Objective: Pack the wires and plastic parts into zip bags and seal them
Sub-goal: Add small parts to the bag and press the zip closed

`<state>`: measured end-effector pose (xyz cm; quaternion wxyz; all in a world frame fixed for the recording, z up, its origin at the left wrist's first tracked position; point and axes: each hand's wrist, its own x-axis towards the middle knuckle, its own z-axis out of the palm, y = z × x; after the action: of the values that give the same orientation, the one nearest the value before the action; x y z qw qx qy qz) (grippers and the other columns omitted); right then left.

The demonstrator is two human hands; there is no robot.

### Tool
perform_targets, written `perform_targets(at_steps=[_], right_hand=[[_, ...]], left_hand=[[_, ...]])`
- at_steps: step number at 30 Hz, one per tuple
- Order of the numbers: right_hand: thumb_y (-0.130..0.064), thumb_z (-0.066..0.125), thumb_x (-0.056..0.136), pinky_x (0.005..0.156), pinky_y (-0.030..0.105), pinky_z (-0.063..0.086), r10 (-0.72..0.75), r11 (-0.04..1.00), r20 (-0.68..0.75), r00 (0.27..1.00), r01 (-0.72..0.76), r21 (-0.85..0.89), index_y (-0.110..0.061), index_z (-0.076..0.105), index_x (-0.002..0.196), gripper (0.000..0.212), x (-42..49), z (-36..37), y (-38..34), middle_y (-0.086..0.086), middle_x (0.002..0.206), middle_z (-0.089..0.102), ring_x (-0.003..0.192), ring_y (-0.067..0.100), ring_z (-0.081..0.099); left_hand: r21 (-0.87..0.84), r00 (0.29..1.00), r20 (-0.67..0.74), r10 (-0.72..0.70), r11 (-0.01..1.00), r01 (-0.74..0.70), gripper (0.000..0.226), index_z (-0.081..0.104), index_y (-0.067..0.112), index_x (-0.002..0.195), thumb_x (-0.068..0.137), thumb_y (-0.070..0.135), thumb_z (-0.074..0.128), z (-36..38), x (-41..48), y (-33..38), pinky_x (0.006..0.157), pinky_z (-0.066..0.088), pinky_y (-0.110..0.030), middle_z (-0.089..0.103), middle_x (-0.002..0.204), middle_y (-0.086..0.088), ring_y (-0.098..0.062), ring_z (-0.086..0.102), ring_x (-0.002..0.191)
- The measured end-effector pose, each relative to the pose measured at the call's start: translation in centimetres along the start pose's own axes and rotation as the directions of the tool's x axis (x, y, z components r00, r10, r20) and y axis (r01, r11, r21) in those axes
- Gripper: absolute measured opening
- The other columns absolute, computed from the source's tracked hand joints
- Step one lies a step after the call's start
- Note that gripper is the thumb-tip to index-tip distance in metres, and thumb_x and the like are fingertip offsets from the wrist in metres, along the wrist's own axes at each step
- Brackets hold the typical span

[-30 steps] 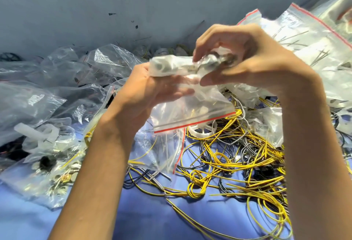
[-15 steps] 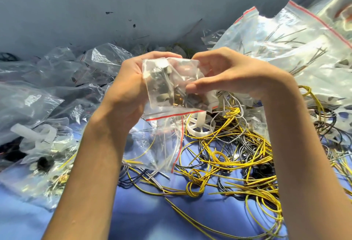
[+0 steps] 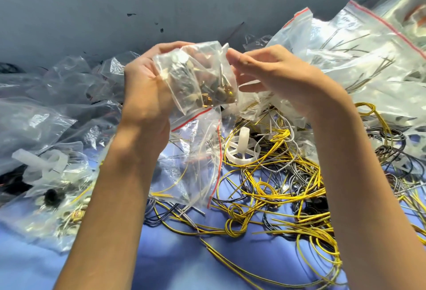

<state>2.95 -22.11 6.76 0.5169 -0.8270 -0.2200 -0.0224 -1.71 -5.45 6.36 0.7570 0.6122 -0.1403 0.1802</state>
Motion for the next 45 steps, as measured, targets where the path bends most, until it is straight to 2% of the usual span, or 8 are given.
perform_targets(at_steps=[5,18,28,32,34,37,40,45], right_hand=[[-0.030,0.055,0.095,0.078,0.028,0.038,0.008,0.982,-0.020,1.000,-0.004,0.188,-0.015,0.054,0.080,0.022,-0.1,0.9,-0.5,0.012,0.089,0.051,0.083,0.017,0.044],[-0.019,0.041,0.102,0.047,0.023,0.020,0.004,0.943,-0.318,0.948,0.102,0.316,-0.018,0.037,0.056,0.046,1.3,1.7,-0.1,-0.006,0.046,0.038,0.045,0.007,0.028],[-0.020,0.042,0.102,0.046,0.033,0.018,0.070,0.884,-0.484,0.872,0.170,0.435,-0.022,0.030,0.057,0.047,1.7,1.9,0.1,-0.004,0.050,0.024,0.047,0.014,0.021],[-0.024,0.048,0.100,0.046,0.028,0.032,0.096,0.887,-0.517,0.851,0.162,0.432,-0.020,0.042,0.069,0.032,2.0,1.7,0.2,-0.007,0.058,0.041,0.051,0.010,0.037],[-0.030,0.057,0.095,0.065,0.024,0.043,0.137,0.904,-0.481,0.866,0.090,0.418,-0.017,0.051,0.095,0.014,2.1,1.5,0.2,-0.004,0.086,0.054,0.071,0.005,0.050],[-0.042,0.069,0.083,0.073,0.022,0.048,0.150,0.925,-0.274,0.950,-0.037,0.378,-0.018,0.051,0.120,0.048,1.6,0.7,0.6,-0.005,0.110,0.060,0.086,0.000,0.059],[-0.030,0.073,0.081,0.072,0.027,0.056,0.073,0.948,-0.066,0.995,-0.048,0.316,-0.014,0.059,0.112,0.038,0.7,0.7,0.9,-0.005,0.096,0.069,0.080,0.006,0.067],[-0.005,0.075,0.076,0.065,0.029,0.050,0.014,0.979,-0.220,0.975,0.031,0.201,-0.001,0.059,0.102,0.031,1.0,1.3,0.6,0.009,0.087,0.063,0.072,0.014,0.058]], left_hand=[[0.030,1.000,0.008,-0.026,0.999,0.026,0.015,0.061,0.001,0.096,0.081,-0.002,0.061,0.1,0.2,-0.6,0.056,0.053,-0.028,0.068,0.077,-0.007,-0.018,0.064,0.065],[0.112,0.981,0.058,-0.188,0.977,0.181,0.015,0.064,0.012,0.085,0.077,-0.001,0.063,-2.2,1.2,-1.4,0.043,0.049,-0.020,0.070,0.064,0.003,-0.010,0.065,0.051],[-0.054,0.892,0.309,-0.329,0.931,0.362,0.061,0.066,0.003,0.113,0.079,0.050,0.047,-1.4,1.0,-0.8,0.087,0.053,-0.042,0.067,0.109,-0.018,-0.033,0.061,0.093],[0.195,0.949,0.160,-0.273,0.951,0.240,0.014,0.065,0.011,0.095,0.082,0.008,0.067,0.0,0.4,-1.2,0.064,0.059,-0.030,0.070,0.073,0.003,-0.012,0.065,0.067],[0.163,0.960,0.098,-0.261,0.956,0.243,0.016,0.063,0.010,0.094,0.086,-0.003,0.059,0.1,0.3,-1.4,0.058,0.057,-0.025,0.072,0.070,0.003,-0.012,0.069,0.062],[0.131,0.972,0.031,-0.233,0.965,0.227,0.015,0.062,0.011,0.093,0.089,-0.002,0.056,0.0,0.4,-1.4,0.057,0.056,-0.023,0.073,0.071,0.002,-0.012,0.069,0.061],[0.127,0.979,-0.011,-0.205,0.971,0.204,0.013,0.062,0.012,0.089,0.090,0.000,0.057,-0.1,0.5,-1.4,0.058,0.055,-0.023,0.071,0.071,0.001,-0.012,0.067,0.062],[0.339,0.975,0.067,-0.211,0.924,0.177,0.011,0.070,0.007,0.094,0.086,0.009,0.062,-0.2,0.6,-1.8,0.069,0.050,-0.027,0.066,0.082,-0.008,-0.016,0.059,0.071]])
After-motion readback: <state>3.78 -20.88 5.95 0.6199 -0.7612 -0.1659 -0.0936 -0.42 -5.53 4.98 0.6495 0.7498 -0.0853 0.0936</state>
